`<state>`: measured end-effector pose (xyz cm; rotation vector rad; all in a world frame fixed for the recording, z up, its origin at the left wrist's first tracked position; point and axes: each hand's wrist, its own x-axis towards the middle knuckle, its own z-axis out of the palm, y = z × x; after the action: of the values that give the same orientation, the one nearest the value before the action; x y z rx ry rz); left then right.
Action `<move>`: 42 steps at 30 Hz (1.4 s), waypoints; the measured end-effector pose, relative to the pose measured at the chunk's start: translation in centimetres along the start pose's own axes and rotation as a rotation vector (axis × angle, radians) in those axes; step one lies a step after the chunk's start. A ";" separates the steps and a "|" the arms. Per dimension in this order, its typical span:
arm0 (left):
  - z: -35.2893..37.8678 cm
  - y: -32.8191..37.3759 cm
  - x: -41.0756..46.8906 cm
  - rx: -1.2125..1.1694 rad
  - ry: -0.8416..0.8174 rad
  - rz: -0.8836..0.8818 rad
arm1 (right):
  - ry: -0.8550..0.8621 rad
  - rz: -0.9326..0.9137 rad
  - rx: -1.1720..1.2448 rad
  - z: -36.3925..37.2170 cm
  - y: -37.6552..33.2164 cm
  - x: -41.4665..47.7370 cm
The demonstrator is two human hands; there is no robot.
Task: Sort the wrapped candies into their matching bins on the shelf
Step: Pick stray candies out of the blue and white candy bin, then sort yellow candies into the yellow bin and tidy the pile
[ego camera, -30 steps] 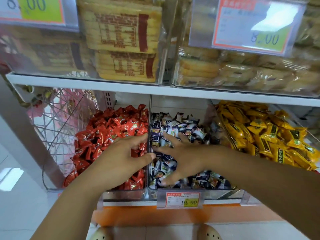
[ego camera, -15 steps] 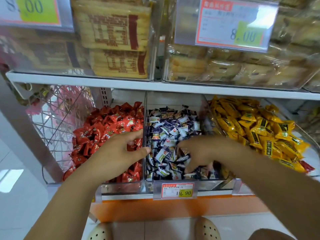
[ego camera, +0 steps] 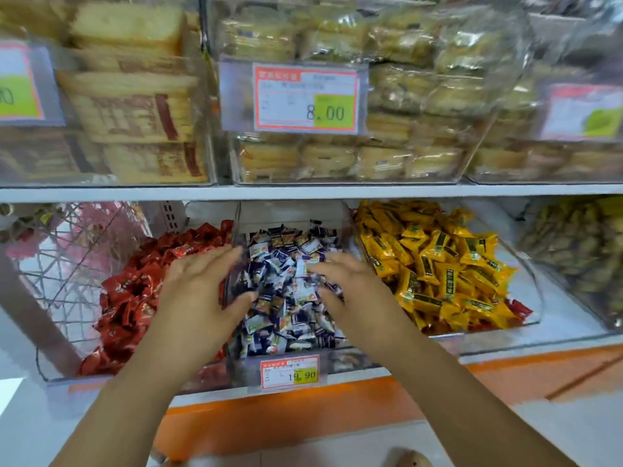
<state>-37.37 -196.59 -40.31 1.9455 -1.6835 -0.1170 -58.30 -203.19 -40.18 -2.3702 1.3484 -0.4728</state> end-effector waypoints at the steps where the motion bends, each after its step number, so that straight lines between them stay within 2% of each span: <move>1: 0.4 1.2 -0.1 -0.001 0.037 0.057 | 0.121 -0.035 0.056 -0.5 0.3 -0.8; 3: 1.7 4.3 -0.5 -0.059 0.028 0.157 | 0.345 -0.029 0.158 -1.8 1.7 -1.9; 5: 3.4 7.5 -0.8 -0.118 -0.061 0.234 | 0.504 0.061 0.208 -3.7 3.9 -2.7; 9: 6.6 12.2 -0.5 -0.140 -0.137 0.329 | 0.622 0.262 0.269 -6.9 9.3 -4.9; 13: 8.4 15.0 0.6 -0.008 -0.107 0.375 | 0.526 0.316 0.219 -7.8 12.6 -6.7; 16: 9.3 16.3 1.8 0.143 -0.100 0.415 | 0.342 0.266 0.166 -7.4 13.2 -7.4; 19: 10.1 16.9 3.0 0.263 -0.136 0.453 | 0.342 0.202 -0.160 -5.8 13.5 -7.2; 22: 10.5 16.9 4.5 0.334 -0.255 0.477 | 0.295 0.138 -0.340 -4.7 14.4 -5.7; 25: 11.0 16.7 6.9 0.352 -0.424 0.462 | 0.163 0.166 -0.445 -4.5 15.9 -3.9; 27: 11.5 16.8 8.6 0.352 -0.485 0.451 | 0.121 0.170 -0.457 -5.0 16.5 -2.8; 33: 12.6 17.2 12.1 0.325 -0.555 0.417 | 0.136 0.148 -0.402 -6.5 17.8 0.4; 42: 13.0 17.7 14.3 0.309 -0.590 0.417 | 0.144 0.158 -0.403 -7.6 18.9 2.9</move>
<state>-55.47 -215.54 -38.96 1.8232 -2.5958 -0.3111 -74.43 -215.77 -42.15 -2.5495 1.8286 -0.3575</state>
